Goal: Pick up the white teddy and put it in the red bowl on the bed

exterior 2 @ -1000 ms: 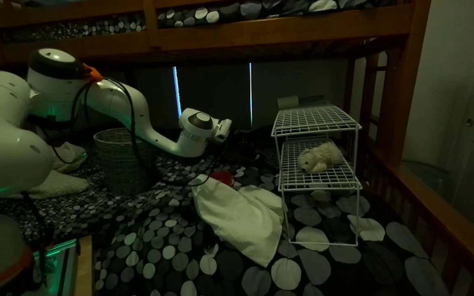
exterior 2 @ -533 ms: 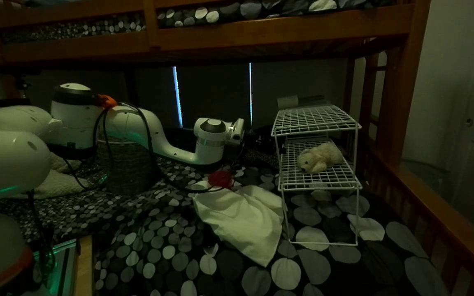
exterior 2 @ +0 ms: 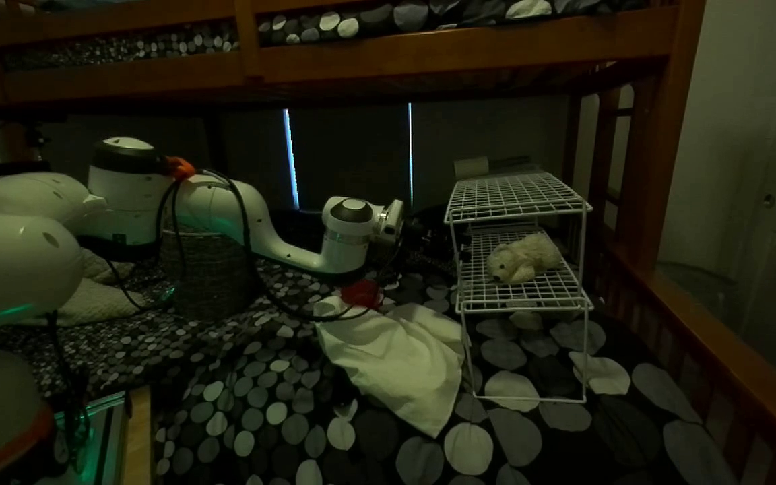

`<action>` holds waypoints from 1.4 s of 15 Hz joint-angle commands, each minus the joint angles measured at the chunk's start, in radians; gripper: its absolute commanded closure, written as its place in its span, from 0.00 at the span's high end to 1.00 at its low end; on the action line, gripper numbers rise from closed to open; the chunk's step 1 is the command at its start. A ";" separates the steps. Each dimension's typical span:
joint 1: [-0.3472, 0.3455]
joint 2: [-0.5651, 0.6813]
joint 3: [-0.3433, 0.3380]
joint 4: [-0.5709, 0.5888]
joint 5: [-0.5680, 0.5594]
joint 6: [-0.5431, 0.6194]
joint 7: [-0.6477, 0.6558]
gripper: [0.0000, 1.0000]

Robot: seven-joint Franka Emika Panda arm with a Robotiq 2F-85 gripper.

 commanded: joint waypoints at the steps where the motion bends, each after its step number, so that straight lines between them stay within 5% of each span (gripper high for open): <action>1: -0.101 0.001 0.056 0.087 -0.004 -0.059 -0.024 1.00; 6: -0.217 -0.001 0.061 0.215 -0.042 -0.074 0.021 1.00; 12: -0.256 0.003 0.033 0.310 -0.079 -0.099 0.056 0.99; 14: -0.263 0.005 0.044 0.329 -0.098 -0.118 0.060 0.74; 21: -0.272 0.004 0.058 0.353 -0.132 -0.154 0.079 0.23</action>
